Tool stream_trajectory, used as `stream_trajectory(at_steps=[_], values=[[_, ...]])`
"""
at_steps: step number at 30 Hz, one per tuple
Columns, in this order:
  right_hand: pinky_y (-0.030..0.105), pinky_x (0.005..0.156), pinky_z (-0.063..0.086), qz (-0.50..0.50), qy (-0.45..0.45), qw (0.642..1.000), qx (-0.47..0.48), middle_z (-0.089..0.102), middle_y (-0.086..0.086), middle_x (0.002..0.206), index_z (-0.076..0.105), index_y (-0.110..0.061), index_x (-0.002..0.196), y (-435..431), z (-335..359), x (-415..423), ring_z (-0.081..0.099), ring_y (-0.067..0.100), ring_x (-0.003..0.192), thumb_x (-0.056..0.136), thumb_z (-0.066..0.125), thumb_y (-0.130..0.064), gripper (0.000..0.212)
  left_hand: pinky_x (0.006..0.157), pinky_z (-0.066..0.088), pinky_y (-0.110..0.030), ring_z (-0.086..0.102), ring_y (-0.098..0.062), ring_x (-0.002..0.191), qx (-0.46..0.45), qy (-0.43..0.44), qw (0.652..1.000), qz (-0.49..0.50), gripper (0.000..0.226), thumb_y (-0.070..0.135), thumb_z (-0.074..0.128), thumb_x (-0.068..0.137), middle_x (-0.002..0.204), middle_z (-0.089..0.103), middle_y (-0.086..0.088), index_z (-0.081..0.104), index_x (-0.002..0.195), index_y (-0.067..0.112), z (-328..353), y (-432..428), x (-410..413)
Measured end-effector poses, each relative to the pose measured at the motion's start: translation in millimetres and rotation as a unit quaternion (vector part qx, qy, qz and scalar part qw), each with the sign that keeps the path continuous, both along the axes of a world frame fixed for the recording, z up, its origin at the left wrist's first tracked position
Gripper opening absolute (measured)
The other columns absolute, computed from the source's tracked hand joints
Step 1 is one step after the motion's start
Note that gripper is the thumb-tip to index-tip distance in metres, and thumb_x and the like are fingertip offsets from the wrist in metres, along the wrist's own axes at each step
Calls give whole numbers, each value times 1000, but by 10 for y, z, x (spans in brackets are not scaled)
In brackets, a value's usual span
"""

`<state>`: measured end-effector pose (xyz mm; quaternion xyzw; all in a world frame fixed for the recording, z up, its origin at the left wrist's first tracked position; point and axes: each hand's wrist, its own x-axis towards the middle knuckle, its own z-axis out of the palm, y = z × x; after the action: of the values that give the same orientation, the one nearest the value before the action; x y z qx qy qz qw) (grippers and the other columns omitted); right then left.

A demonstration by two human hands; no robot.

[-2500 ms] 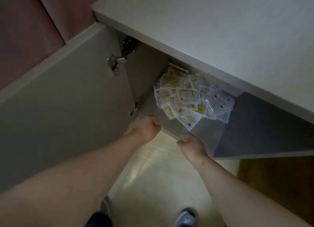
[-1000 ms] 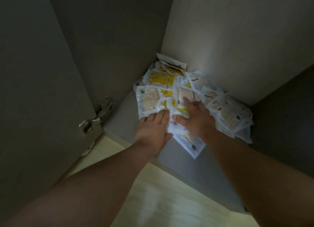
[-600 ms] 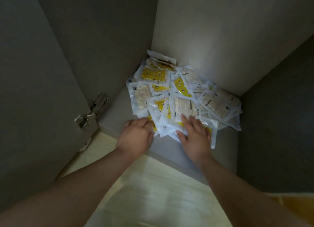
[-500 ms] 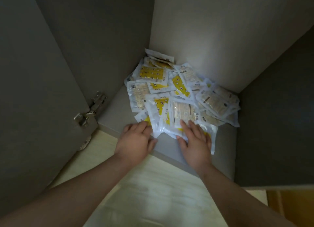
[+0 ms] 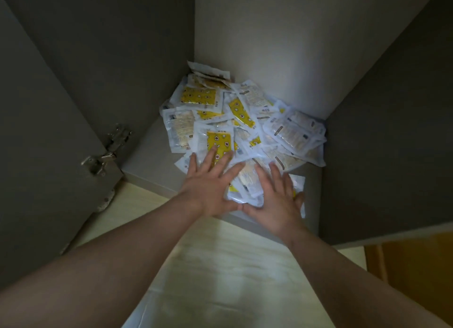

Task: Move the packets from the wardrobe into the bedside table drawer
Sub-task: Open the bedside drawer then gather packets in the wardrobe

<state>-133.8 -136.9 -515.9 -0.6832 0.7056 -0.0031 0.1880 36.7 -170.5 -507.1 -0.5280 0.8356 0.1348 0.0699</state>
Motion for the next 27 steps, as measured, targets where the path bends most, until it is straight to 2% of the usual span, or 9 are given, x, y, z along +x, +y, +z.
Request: stream_trajectory(at_steps=[5, 8, 10, 12, 14, 17, 22, 24, 27], values=[[52, 115, -2, 27, -9, 999, 16, -10, -19, 157, 2, -52, 145, 99, 36, -170, -9, 15, 146, 88, 49, -55, 75, 112, -10, -61, -25, -24, 143, -15, -33, 999, -14, 78, 63, 35, 90, 159, -14, 8, -8, 149, 37, -22, 129, 39], [50, 115, 10, 55, 27, 997, -41, 12, -11, 159, 16, -44, 147, 238, -28, -135, 12, 19, 146, 89, 56, -42, 70, 113, -3, -57, 7, -26, 147, -83, 3, 996, -36, 71, 43, 56, 88, 158, 20, -1, 22, 150, 28, -89, 237, 67], [58, 101, 36, 73, 46, 990, -111, 47, 1, 144, 44, -32, 139, 310, -78, -58, 48, 29, 129, 71, 78, -32, 76, 104, 28, -60, 55, -30, 123, -167, 24, 984, -64, 68, 33, 80, 66, 128, 61, -8, 58, 128, 19, -116, 292, 115], [56, 82, 51, 83, 54, 984, -148, 65, 4, 122, 59, -28, 124, 355, -125, -33, 66, 29, 105, 54, 83, -27, 73, 90, 45, -58, 71, -26, 87, -234, 54, 968, -78, 63, 25, 88, 48, 96, 72, -6, 66, 107, 17, -163, 316, 183], [51, 75, 54, 108, 44, 980, -162, 68, 3, 116, 63, -29, 119, 357, -88, -1, 68, 25, 97, 51, 78, -25, 70, 93, 44, -55, 69, -25, 84, -261, 78, 959, -82, 61, 27, 88, 46, 91, 70, -4, 64, 102, 19, -173, 321, 259], [49, 74, 54, 121, 35, 978, -165, 68, 3, 114, 64, -28, 117, 346, -62, 35, 68, 24, 94, 52, 80, -25, 67, 105, 27, -60, 40, -32, 124, -259, 42, 961, -87, 79, 49, 83, 51, 128, 49, -11, 51, 119, 26, -133, 253, 319], [50, 111, 25, 77, 30, 991, -106, 26, -6, 154, 31, -38, 145, 264, 65, 163, 31, 20, 137, 92, 54, -28, 59, 111, -14, -54, -25, -32, 142, 12, -61, 998, 11, 98, 75, 47, 76, 154, -28, -7, -10, 148, 40, 79, 5, 216], [50, 113, 20, 80, 37, 993, -77, 17, -6, 157, 25, -38, 146, 303, 40, 140, 23, 20, 140, 91, 54, -30, 63, 111, -16, -53, -24, -31, 142, 10, -74, 997, -9, 93, 73, 43, 80, 155, -28, -7, -12, 148, 40, 73, 68, 166], [57, 92, 45, 108, 58, 988, -92, 51, 2, 137, 44, -30, 132, 421, -40, 64, 50, 27, 120, 52, 87, -33, 91, 111, -13, -55, -13, -30, 146, -40, -59, 996, -49, 87, 64, 44, 85, 159, -11, -9, -9, 148, 39, -42, 274, 209]])
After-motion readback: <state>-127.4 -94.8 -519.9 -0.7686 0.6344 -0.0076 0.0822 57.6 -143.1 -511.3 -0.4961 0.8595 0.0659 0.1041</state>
